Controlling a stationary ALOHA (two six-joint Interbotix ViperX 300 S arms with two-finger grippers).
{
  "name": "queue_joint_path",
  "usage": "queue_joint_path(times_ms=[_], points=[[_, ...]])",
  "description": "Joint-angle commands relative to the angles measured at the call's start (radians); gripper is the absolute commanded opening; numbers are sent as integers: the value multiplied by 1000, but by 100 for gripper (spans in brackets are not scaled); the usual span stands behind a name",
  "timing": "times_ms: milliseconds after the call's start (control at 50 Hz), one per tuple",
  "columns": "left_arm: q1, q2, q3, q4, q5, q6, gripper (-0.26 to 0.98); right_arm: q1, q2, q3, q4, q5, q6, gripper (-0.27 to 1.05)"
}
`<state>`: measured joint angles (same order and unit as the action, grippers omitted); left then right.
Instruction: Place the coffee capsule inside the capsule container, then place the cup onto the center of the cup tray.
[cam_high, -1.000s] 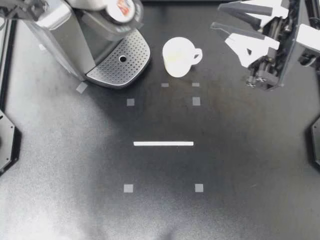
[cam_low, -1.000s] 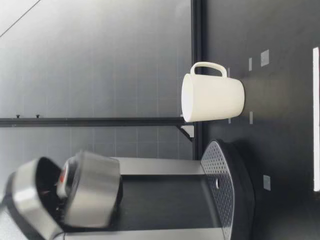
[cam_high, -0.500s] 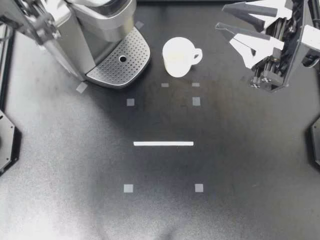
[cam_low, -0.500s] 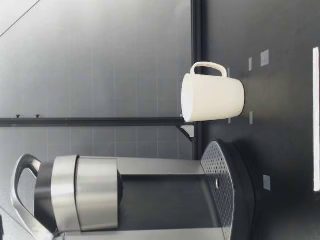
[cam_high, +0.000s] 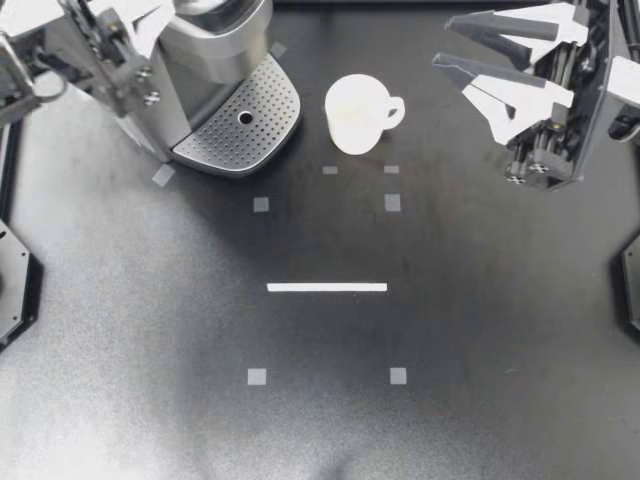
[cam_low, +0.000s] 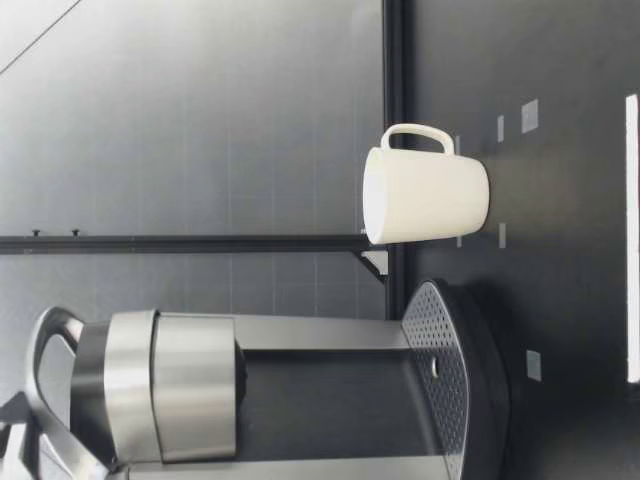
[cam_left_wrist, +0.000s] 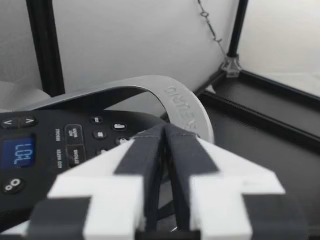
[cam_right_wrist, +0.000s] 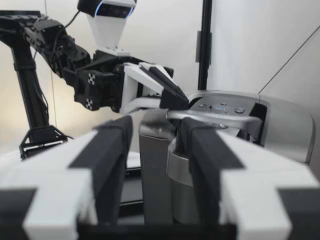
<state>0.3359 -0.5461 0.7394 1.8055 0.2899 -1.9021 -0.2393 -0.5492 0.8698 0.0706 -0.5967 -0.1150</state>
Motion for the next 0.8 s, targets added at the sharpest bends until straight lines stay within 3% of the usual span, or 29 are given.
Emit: queue_joint_path(times_ms=[0,480,780], points=[[-8,17,-26,2,6,0,16,6,-14,-9,-2,-9,2,49],[-38,52,-38,-14,6,2,16,6,-20,6,-2,-8,6,49],[-54,97,-127,-11,18,110,16,5,-15,-28,-6,121,-20,49]])
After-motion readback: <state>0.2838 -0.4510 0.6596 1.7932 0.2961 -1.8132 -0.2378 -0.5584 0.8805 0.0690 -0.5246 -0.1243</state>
